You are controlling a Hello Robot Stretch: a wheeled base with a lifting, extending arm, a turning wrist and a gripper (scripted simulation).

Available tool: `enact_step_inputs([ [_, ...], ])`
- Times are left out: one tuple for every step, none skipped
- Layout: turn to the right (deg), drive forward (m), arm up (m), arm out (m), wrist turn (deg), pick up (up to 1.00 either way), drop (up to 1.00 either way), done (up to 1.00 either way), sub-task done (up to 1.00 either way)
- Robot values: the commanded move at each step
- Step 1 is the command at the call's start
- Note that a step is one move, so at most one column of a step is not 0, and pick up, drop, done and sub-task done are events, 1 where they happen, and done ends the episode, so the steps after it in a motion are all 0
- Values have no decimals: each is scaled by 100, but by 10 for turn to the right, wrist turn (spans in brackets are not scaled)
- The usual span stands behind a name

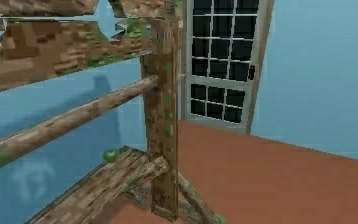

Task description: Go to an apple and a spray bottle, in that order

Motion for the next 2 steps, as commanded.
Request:
enact_step_inputs([
  [0,30,0,0,0,0,0,0,0],
  [-270,0,0,0,0,0,0,0,0],
])
